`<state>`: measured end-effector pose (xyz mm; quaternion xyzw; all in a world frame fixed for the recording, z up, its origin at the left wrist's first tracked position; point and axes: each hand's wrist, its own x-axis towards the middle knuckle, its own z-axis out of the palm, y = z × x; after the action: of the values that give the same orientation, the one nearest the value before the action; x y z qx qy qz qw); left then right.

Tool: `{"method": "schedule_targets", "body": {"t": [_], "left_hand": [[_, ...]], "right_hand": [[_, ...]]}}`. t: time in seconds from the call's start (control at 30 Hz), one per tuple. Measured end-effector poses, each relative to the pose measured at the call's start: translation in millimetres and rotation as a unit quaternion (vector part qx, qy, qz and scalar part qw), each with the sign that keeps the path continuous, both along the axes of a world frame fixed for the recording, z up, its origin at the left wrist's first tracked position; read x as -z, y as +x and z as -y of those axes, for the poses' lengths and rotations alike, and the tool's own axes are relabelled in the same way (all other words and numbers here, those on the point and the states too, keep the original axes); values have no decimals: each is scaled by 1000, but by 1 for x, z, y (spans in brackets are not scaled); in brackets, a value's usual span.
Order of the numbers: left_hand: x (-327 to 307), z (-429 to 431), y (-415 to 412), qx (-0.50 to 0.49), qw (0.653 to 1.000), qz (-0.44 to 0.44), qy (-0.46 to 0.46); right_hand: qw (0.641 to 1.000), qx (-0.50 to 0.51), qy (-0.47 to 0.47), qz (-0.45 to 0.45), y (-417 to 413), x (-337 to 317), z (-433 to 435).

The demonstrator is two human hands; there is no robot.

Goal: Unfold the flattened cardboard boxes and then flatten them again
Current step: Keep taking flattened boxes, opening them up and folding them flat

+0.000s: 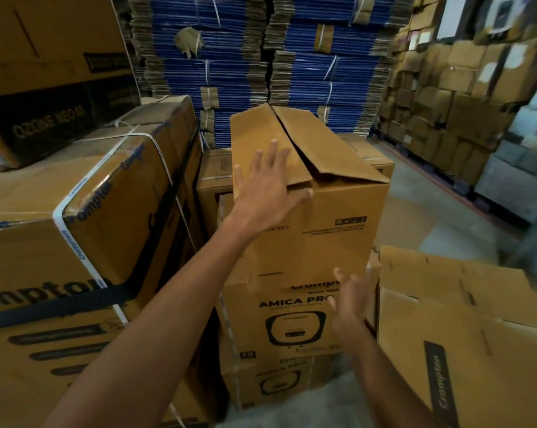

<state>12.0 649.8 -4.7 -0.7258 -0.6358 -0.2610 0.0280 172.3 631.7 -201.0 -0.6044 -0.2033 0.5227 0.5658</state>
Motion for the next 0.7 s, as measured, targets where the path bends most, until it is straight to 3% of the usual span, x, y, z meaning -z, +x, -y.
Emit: {"method": "schedule_targets", "body": {"t": [0.1,0.23,0.37,0.57,0.7], "left_hand": [[-2,-15,18,38,995,-86,-21],[5,-28,26,35,987,-131,-87],[23,-27,29,5,978,-201,-55],[19,-27,30,10,979,-200,-41],[8,-26,30,14,984,-175,-35]], "right_hand": [[976,-111,-41,-182,-16,20,9],[947,-103,-14,-303,-28,20,5],[942,-69,-23,-327,-36,16,-1],[910,-40,9,-413,-43,5,-2],[914,-21,34,-403,-38,-3,-5]]}}
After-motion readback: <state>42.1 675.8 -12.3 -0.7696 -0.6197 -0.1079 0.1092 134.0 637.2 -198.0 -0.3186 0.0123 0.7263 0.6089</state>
